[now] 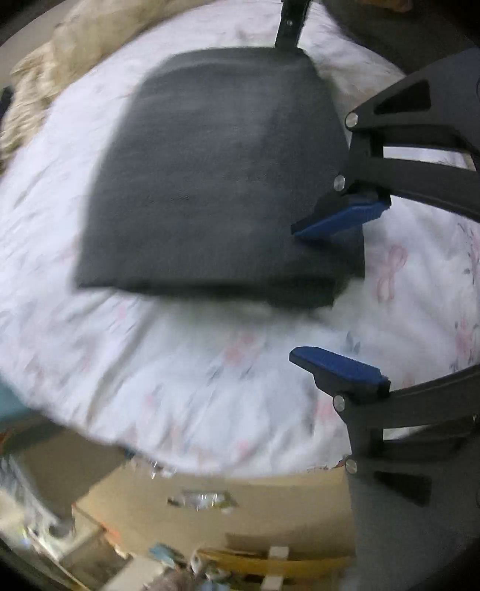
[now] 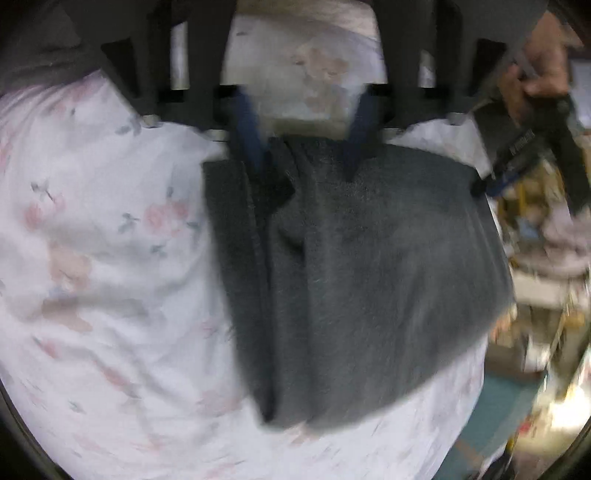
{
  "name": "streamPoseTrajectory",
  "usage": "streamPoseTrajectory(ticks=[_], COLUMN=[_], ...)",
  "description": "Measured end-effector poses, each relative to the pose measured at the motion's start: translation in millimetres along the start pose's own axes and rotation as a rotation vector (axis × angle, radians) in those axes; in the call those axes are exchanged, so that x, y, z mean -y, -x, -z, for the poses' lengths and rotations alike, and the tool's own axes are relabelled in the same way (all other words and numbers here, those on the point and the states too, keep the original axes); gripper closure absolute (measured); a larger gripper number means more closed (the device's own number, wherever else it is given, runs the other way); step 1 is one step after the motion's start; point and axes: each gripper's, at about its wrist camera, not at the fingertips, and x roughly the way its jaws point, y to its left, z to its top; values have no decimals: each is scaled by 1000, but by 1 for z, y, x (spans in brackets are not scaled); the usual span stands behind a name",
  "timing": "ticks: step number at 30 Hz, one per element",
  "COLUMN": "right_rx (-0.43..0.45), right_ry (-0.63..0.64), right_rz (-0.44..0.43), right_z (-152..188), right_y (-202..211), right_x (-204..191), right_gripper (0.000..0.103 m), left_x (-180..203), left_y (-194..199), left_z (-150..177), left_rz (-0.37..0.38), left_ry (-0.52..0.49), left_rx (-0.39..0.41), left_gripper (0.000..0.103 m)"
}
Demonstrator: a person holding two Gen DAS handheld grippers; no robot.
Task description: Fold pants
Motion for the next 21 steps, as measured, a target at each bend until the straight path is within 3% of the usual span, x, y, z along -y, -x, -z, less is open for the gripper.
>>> streamPoseTrajectory(ticks=[3,5,6,7,8,10,13,16,19,21], right_rx=[199,269,276,288,297,312,324,391,426,425], right_ry=[93,155,171,206,229,280,348,406,473,464], right_rz=[57,63,47,12,13,25,72,127,195,193], right_z=[-15,-28,-34,-42,-51,-61,-80,-81,-76,-76], right_y=[36,42,41,34,27,5,-26,-42,-64,-70], right_x=[-18,-39,-47,-61,-70,-88,-104,-101,-107,-101], right_gripper=[49,51,57,63,77,82,85,91,93,94], left_x=[-8,3,11,20,30,48,65,67,65,69], left_y=[36,45,43,39,31,13,-8,-28,-56,-66], left_z=[-16,-33,-43,-53,-62,-76,-88,-92,-87,-82], left_rz=[41,81,110,135,156,184,138,106,65,35], left_ry=[58,33,20,16,4,-44,-100,-123,-119,-139], left_rx=[183,248,253,256,258,257,282,336,300,299], left_gripper=[46,50,56,75,88,96,96,96,96,96])
